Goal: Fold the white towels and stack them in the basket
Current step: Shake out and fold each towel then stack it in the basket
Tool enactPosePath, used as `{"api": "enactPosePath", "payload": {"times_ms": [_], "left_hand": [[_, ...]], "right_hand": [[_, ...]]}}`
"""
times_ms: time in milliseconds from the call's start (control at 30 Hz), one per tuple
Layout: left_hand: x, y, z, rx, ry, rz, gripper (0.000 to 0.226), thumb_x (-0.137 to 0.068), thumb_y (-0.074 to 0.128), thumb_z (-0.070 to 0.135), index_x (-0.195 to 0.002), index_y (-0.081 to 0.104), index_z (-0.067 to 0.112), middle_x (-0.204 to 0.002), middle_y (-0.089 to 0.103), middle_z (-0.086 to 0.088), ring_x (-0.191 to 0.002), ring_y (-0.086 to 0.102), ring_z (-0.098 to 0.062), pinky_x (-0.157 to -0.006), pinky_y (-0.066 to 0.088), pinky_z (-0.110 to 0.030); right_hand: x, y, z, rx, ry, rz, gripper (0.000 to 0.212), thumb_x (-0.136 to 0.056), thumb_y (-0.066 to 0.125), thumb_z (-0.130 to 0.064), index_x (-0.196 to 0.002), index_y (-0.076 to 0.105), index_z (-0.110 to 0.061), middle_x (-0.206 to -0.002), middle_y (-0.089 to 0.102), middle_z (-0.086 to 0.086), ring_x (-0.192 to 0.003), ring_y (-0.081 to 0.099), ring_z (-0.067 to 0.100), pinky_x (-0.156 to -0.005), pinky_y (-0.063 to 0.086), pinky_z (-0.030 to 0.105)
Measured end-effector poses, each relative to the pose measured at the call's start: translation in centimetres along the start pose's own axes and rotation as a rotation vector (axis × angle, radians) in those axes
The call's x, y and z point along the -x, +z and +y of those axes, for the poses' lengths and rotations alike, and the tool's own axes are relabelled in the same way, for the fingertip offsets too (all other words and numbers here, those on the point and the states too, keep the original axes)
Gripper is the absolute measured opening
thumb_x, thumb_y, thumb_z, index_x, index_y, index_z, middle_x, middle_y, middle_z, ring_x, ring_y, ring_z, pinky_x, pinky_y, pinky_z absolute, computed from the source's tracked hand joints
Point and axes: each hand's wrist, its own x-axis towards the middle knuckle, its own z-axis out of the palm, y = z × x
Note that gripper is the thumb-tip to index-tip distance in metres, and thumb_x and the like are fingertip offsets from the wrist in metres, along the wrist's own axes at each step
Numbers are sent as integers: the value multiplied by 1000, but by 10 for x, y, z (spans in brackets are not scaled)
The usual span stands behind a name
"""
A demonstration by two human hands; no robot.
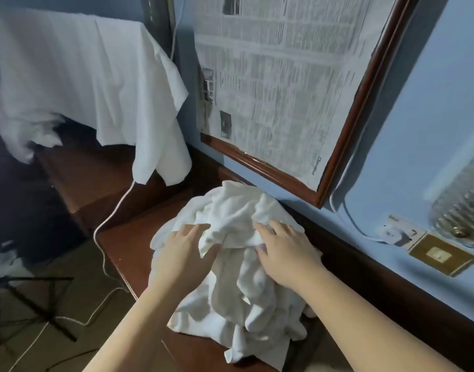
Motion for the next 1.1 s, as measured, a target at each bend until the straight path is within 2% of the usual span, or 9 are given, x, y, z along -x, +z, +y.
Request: {"api": "enactPosePath", "payload": {"times_ms": [167,267,367,500,633,733,800,900,1100], "left_hand": [[-30,16,-3,-4,-94,-77,44,-98,57,56,-140,54,42,-139,54,11,-120,49,-16,-77,42,-32],[-34,22,-3,-49,-116,-84,32,-101,52,52,-131,59,42,-129,57,13,-113,52,-15,-73,30,-30],[-34,27,-8,-22,-69,-2,23,-105,51,45,-120,67,39,-116,62,13,-107,55,-16,-69,30,-27],[-36,33,-16,7,-12,140,20,-106,54,34,-109,73,31,-95,66,13,-86,48,-13,-60,21,-12],[-46,18,-10,113,67,255,21,-107,53,29,-110,73,25,-90,70,8,-82,61,-22,-62,42,-29],[-54,-8,13,249,12,274,20,-110,47,29,-111,67,24,-88,66,12,-80,58,-10,-66,38,-12],[-58,-23,30,293,12,260,19,-110,43,35,-112,60,29,-82,61,14,-75,54,-4,-61,36,-12],[-65,-45,58,343,132,279,18,-110,44,37,-113,60,31,-76,59,15,-72,56,-2,-60,34,-17],[-62,-77,123,357,429,295,19,-101,66,41,-96,68,23,-82,59,9,-70,56,-10,-67,48,-33]], "right_hand": [[-55,14,-1,85,-25,46,46,-109,43,-31,-155,37,-34,-149,46,5,-124,49,30,-90,42,41],[-74,17,-6,139,-59,24,41,-108,48,-35,-149,43,-34,-143,49,6,-125,48,30,-91,43,41],[-86,24,-11,145,-72,24,44,-105,51,-36,-149,46,-33,-144,51,6,-126,48,30,-96,45,43],[-93,35,-12,108,-59,119,33,-102,56,-28,-134,62,-30,-122,64,5,-107,57,30,-79,45,39],[-92,25,-12,3,-49,185,22,-102,52,-20,-117,68,-20,-105,67,4,-92,60,28,-70,40,35],[-87,-5,-12,-234,-48,260,19,-103,52,-14,-117,64,-16,-108,67,2,-89,56,23,-72,34,33],[-81,-33,-9,-362,-42,331,16,-102,53,-13,-115,62,-18,-108,65,-2,-88,55,17,-70,40,34],[-71,-85,1,-440,-41,461,12,-103,53,-12,-111,59,-18,-102,64,-5,-86,58,14,-69,49,31],[-10,-190,27,-471,11,596,14,-107,47,-15,-109,57,-24,-84,57,-17,-71,55,-6,-55,36,10]]}}
